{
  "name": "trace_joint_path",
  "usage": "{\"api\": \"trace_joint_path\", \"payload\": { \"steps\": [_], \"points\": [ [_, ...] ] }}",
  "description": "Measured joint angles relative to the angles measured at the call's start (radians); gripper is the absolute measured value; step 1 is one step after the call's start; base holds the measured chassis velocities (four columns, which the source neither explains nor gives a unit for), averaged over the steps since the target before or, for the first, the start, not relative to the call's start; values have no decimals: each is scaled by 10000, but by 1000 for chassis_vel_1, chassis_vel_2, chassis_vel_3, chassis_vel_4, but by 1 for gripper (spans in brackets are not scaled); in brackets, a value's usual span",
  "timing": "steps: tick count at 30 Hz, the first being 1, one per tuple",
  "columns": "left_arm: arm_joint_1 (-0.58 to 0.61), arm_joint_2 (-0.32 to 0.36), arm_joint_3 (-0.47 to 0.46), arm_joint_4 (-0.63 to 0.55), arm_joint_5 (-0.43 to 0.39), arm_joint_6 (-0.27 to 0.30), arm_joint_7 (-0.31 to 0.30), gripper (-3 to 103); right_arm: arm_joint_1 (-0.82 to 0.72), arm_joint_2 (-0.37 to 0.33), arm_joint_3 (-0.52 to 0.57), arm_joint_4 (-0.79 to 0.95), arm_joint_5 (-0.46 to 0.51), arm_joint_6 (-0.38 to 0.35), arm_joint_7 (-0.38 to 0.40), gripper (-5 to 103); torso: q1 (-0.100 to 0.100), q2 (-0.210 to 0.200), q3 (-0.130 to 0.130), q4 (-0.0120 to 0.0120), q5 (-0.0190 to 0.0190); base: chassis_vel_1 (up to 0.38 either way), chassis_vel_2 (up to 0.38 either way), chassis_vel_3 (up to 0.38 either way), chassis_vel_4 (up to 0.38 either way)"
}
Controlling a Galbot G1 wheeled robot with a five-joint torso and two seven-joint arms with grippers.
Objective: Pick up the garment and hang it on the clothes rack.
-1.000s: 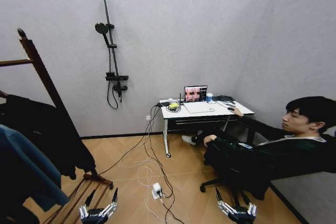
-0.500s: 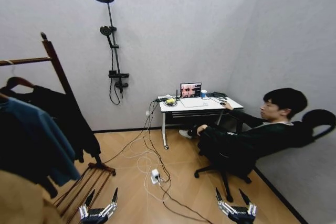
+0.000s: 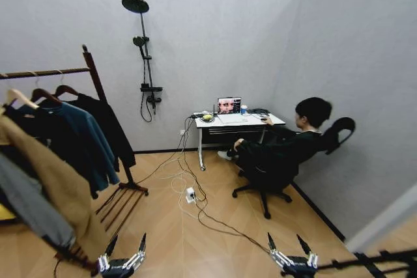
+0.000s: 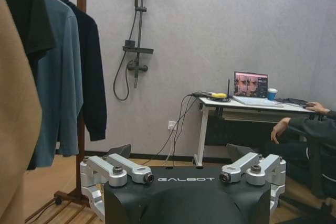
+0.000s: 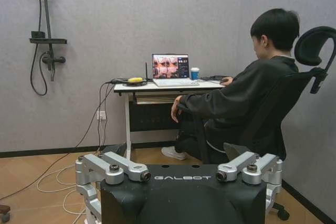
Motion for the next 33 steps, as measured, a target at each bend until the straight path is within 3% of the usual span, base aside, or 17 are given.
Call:
{"api": "trace_joint_path", "payload": {
  "steps": [3, 8, 10, 11, 13, 15, 17, 19, 20, 33],
  "points": [
    [0, -1, 2, -1, 0, 0, 2, 100, 0, 0, 1, -1, 0, 0, 0, 100, 1, -1, 1, 0, 19, 340, -356, -336, 345],
    [0, 0, 3, 0, 0, 0, 8, 100, -1, 0, 1, 0, 0, 0, 0, 100, -3, 3, -2, -3, 2, 347, -350, -353, 351],
    [0, -1, 8, -1, 0, -1, 21, 100, 1, -1, 3, -2, 0, 0, 0, 100, 2, -2, 2, -2, 22, 371, -339, -371, 326],
    [0, 1, -10, 1, 0, 0, -2, 100, 1, 0, -1, -1, 0, 0, -1, 100, 1, -1, 0, 1, 2, 371, -374, -330, 394],
    [0, 0, 5, 0, 0, 0, 14, 100, 0, 1, 1, 0, 0, 1, 0, 100, -3, 2, -2, -3, -1, 355, -374, -330, 373],
    [0, -2, 2, 0, 0, 0, 1, 100, 0, 0, 1, -1, 0, 0, 0, 100, -1, 0, 1, 1, 21, 361, -332, -345, 322],
    [2, 0, 0, 0, 0, 0, 1, 100, -1, 0, 0, 0, -1, 1, -1, 100, -4, 3, -2, 3, -1, 327, -248, -268, 312],
    [3, -1, 0, 0, 0, 0, 1, 100, -1, 0, 1, -1, 0, 1, 0, 100, -9, 7, -5, 2, 2, 267, -192, -214, 255],
    [3, -1, -6, 0, 0, -1, 1, 100, -1, 0, 0, -1, 0, 1, -1, 100, -11, 8, -4, 1, 15, 88, -64, -195, 125],
    [-1, -1, 2, -1, 0, -1, 4, 100, 5, 0, 2, -2, 0, 1, 0, 100, 12, -6, 3, 1, 11, -21, 7, -3, 6]
  ]
}}
